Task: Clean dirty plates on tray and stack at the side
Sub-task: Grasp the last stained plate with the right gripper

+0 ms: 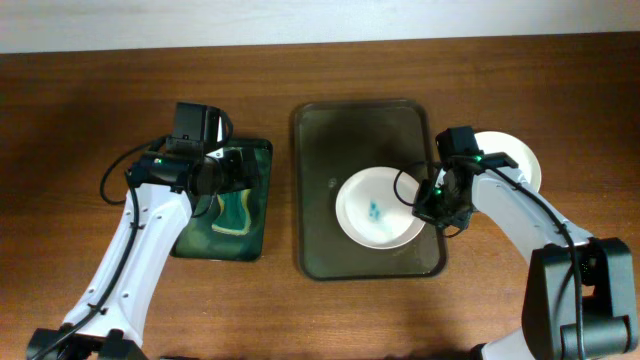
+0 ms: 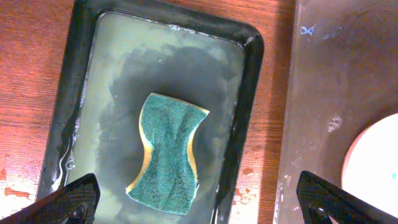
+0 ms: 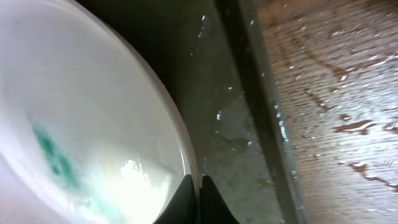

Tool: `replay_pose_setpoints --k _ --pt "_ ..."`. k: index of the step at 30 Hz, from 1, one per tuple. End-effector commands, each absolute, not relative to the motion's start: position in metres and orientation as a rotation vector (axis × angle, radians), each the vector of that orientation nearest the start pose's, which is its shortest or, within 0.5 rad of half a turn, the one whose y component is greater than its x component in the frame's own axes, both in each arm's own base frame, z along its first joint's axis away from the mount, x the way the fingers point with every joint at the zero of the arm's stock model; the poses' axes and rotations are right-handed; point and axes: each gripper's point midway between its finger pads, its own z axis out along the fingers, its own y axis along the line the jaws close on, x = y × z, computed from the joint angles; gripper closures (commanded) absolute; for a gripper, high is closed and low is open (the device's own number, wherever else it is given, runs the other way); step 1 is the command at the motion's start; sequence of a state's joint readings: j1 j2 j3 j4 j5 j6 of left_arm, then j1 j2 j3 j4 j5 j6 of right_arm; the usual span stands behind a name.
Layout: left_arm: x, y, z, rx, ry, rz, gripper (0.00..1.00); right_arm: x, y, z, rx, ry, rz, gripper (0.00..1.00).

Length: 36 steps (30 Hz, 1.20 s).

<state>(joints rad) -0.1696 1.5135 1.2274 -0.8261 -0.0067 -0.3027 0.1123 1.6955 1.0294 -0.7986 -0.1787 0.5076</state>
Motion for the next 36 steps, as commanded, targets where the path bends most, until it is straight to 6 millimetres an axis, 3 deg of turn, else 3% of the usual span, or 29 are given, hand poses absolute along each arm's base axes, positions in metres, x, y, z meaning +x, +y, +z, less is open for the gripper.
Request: replay_pose_setpoints --k 1,3,6,7,9,10,12,14,15,16,17,18,20,21,22,23,25,26,27,28,31,34,35,36 --pt "0.363 -0.06 0.155 -0.177 2.657 -0.148 0.01 0.31 0.078 0.035 0.677 2.978 0.419 0.7" --pt "0.363 -0.061 0.155 -0.175 2.658 -0.159 0.01 0.322 0.078 0.056 0.544 2.922 0.425 0.68" --pt "0.363 -0.066 0.155 -0.166 2.659 -0.193 0.0 0.338 0.077 0.117 0.088 2.742 0.386 0.68" --pt "0.364 -0.062 0.149 -0.173 2.672 -0.162 0.0 0.337 0.076 0.133 0.008 2.687 0.368 0.68" --pt "0.361 -0.054 0.121 -0.156 2.74 -0.074 0.02 0.337 0.076 0.137 0.001 2.675 0.368 0.68" --pt "0.36 -0.054 0.096 -0.09 2.792 -0.049 0.14 0.337 0.076 0.136 0.002 2.679 0.368 0.68" --pt "0.362 -0.054 0.046 -0.088 2.875 -0.026 0.57 0.338 0.076 0.134 0.003 2.682 0.367 0.67" --pt "0.36 -0.054 0.013 -0.088 2.948 -0.006 0.75 0.337 0.076 0.134 0.004 2.686 0.368 0.67" --pt "0.36 -0.054 -0.006 -0.089 2.981 0.005 0.9 0.337 0.076 0.134 0.004 2.686 0.368 0.67" --pt "0.362 -0.054 -0.014 -0.091 2.985 0.006 1.0 0.337 0.076 0.134 0.004 2.685 0.368 0.67" --pt "0.363 -0.054 -0.014 -0.091 2.981 0.004 1.0 0.337 0.076 0.134 0.003 2.685 0.368 0.67" --pt "0.367 -0.06 -0.002 -0.087 2.969 -0.044 1.0 0.337 0.076 0.134 0.004 2.685 0.367 0.67" --pt "0.375 -0.068 0.042 -0.08 2.93 -0.121 0.96 0.337 0.076 0.134 0.004 2.685 0.367 0.67" --pt "0.376 -0.068 0.067 -0.078 2.893 -0.126 0.63 0.337 0.076 0.134 0.004 2.686 0.367 0.67" --pt "0.371 -0.068 0.079 -0.078 2.881 -0.129 0.47 0.337 0.076 0.134 0.004 2.686 0.367 0.67" --pt "0.362 -0.066 0.079 -0.08 2.916 -0.12 0.44 0.337 0.076 0.134 0.003 2.685 0.368 0.67" --pt "0.343 -0.063 0.058 -0.084 2.988 -0.103 0.44 0.337 0.076 0.134 0.004 2.685 0.367 0.67" --pt "0.339 -0.063 0.042 -0.092 2.989 -0.104 0.5 0.337 0.076 0.134 0.004 2.685 0.367 0.66" --pt "0.337 -0.062 0.032 -0.106 2.98 -0.108 0.61 0.337 0.076 0.134 0.004 2.685 0.367 0.66" --pt "0.332 -0.062 0.015 -0.106 2.966 -0.111 0.79 0.337 0.076 0.133 0.006 2.687 0.367 0.66" --pt "0.325 -0.06 0.002 -0.105 2.967 -0.109 1.0 0.336 0.054 0.129 0.143 2.708 0.269 0.59" --pt "0.343 -0.063 0.032 -0.103 2.947 -0.114 1.0 0.333 0.023 0.126 0.353 2.716 0.28 0.59" --pt "0.348 -0.064 0.045 -0.103 2.946 -0.114 0.84 0.331 0.021 0.126 0.372 2.724 0.303 0.59" --pt "0.352 -0.064 0.054 -0.103 2.942 -0.115 0.61 0.329 0.02 0.125 0.365 2.73 0.302 0.59"
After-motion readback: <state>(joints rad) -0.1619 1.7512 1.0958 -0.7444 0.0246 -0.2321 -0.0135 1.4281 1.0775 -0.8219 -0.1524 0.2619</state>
